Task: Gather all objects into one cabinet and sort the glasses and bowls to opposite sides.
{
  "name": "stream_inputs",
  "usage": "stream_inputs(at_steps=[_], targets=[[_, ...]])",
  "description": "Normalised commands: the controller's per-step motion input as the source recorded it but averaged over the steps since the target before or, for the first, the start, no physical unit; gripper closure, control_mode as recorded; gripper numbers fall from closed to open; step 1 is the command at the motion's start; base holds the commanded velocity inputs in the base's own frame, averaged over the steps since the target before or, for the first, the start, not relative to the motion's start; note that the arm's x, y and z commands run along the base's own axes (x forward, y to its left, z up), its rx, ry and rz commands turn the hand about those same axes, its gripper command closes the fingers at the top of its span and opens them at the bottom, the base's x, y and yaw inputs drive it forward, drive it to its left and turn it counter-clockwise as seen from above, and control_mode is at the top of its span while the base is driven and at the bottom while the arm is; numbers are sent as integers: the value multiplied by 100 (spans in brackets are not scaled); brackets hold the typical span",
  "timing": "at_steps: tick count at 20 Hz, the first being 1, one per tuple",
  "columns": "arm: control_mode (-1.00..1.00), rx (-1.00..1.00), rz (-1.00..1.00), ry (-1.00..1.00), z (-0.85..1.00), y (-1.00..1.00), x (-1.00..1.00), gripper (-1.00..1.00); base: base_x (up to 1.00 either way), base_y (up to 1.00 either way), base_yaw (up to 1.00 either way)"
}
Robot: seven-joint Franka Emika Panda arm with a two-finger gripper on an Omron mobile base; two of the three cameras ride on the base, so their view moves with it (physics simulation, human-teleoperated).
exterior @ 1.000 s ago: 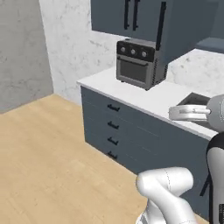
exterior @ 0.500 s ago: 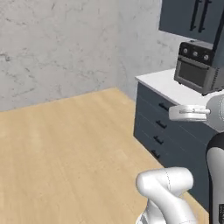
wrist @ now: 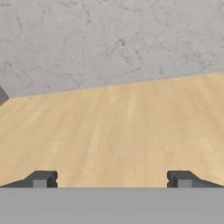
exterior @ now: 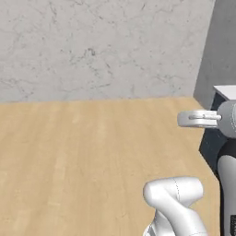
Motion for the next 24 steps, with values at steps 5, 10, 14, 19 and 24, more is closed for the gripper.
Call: stream_inputs(at_steps=[5, 10, 14, 19, 24], targets=[[100, 0, 0, 0, 0, 0, 0, -100, 0, 43, 65], [100, 0, 0, 0, 0, 0, 0, -100, 0, 43, 66], [100, 0, 0, 0, 0, 0, 0, -100, 0, 45, 67], [100, 0, 0, 0, 0, 0, 0, -100, 0, 42, 69], [100, 0, 0, 0, 0, 0, 0, -100, 0, 38, 70]])
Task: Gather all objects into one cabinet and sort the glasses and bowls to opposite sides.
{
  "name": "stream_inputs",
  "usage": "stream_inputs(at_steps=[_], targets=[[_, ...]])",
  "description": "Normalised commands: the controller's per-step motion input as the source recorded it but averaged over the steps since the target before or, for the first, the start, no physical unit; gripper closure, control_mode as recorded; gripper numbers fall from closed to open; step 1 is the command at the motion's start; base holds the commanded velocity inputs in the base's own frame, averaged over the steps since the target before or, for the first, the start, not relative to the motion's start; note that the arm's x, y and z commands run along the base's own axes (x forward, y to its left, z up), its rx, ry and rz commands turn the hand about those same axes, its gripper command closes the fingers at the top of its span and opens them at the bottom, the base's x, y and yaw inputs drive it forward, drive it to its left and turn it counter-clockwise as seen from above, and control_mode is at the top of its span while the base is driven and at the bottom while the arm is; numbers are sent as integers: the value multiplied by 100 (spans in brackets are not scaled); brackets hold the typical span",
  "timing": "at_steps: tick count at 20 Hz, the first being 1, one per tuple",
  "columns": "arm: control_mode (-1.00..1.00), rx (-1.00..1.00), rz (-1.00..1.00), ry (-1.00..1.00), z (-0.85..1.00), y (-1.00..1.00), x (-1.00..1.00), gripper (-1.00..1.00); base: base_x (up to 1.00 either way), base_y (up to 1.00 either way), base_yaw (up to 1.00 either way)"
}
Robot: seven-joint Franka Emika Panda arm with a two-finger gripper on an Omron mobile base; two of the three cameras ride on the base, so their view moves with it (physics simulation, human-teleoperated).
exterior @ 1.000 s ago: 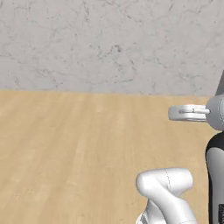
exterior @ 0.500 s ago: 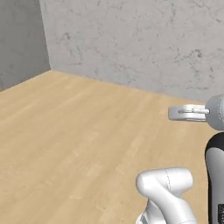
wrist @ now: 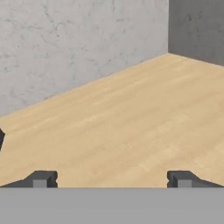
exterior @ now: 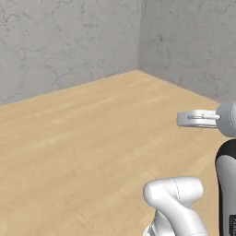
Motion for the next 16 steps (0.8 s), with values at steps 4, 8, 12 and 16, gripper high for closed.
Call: stream_inputs(at_steps=[4, 8, 12, 16], targets=[[100, 0, 0, 0, 0, 0, 0, -100, 0, 38, 70], [100, 0, 0, 0, 0, 0, 0, -100, 0, 41, 70], [100, 0, 0, 0, 0, 0, 0, -100, 0, 40, 70], [100, 0, 0, 0, 0, 0, 0, -100, 0, 32, 68]])
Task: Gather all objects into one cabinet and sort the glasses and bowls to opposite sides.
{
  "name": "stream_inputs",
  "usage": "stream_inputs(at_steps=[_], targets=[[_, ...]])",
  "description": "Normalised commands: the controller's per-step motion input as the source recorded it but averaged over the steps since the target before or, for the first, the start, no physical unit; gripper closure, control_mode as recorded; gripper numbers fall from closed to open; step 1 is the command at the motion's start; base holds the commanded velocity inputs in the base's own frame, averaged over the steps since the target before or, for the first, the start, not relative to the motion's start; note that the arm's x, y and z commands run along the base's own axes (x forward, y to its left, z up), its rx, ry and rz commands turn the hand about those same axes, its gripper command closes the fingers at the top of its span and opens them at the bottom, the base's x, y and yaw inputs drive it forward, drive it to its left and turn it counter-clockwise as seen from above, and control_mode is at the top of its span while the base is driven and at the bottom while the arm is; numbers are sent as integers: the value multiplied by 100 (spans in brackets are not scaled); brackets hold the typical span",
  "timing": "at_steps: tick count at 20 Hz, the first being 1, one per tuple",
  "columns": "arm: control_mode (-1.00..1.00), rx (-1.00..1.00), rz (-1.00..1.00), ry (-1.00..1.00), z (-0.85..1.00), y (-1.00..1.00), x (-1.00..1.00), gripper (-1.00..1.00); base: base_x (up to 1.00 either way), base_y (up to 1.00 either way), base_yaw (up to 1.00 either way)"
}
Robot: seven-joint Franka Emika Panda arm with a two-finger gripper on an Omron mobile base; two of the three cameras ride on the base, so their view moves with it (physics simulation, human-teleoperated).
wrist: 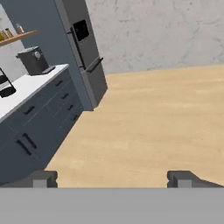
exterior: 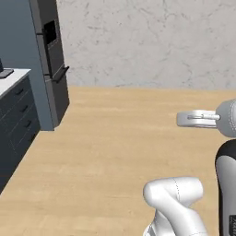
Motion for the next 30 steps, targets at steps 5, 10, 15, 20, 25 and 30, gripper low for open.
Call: stream_inputs(at_steps=[5, 10, 15, 20, 25, 30], targets=[[100, 0, 0, 0, 0, 0, 0, -100, 0, 8, 65], [100, 0, 0, 0, 0, 0, 0, -100, -3, -2, 42], [100, 0, 0, 0, 0, 0, 0, -100, 0, 0, 11], [100, 0, 0, 0, 0, 0, 0, -100, 0, 1, 52], [100, 0, 0, 0, 0, 0, 0, -100, 1, 2, 67], [100, 0, 0, 0, 0, 0, 0, -100, 12, 10, 60]])
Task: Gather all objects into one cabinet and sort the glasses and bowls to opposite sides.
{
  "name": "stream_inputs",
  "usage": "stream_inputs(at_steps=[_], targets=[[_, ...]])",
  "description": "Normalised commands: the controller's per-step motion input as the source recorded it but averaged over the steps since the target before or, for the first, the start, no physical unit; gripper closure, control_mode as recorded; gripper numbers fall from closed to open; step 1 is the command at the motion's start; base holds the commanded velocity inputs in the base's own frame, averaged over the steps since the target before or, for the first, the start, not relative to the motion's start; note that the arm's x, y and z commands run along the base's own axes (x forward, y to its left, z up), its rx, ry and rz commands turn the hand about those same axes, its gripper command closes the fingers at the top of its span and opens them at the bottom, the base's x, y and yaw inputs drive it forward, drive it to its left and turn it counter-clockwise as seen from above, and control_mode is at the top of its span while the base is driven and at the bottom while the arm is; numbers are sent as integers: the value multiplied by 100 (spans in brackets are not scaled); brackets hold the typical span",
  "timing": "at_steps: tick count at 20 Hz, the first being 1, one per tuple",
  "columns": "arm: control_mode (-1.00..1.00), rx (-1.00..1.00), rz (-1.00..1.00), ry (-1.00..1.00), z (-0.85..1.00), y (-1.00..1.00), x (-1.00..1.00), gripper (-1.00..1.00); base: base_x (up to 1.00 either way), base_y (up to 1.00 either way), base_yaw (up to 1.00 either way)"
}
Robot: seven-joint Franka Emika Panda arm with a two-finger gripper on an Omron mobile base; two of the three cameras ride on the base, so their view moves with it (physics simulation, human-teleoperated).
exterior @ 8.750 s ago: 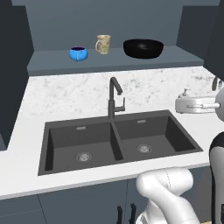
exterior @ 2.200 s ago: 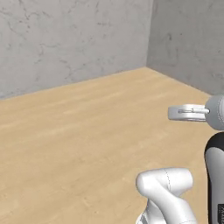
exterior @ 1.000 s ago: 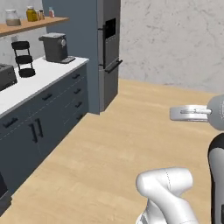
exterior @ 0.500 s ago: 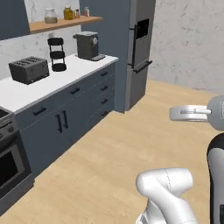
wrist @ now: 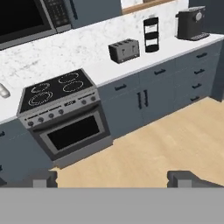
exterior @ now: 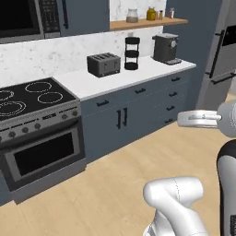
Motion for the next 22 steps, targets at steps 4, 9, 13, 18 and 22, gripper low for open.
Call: stream_inputs(at_steps=[4, 9, 13, 18, 22], targets=[[100, 0, 0, 0, 0, 0, 0, -100, 27, 19, 36], [100, 0, 0, 0, 0, 0, 0, -100, 0, 0, 0], [100, 0, 0, 0, 0, 0, 0, -100, 2, 3, 23], [100, 0, 0, 0, 0, 0, 0, -100, 7, 15, 44], [100, 0, 0, 0, 0, 0, 0, -100, 9, 21, 47]])
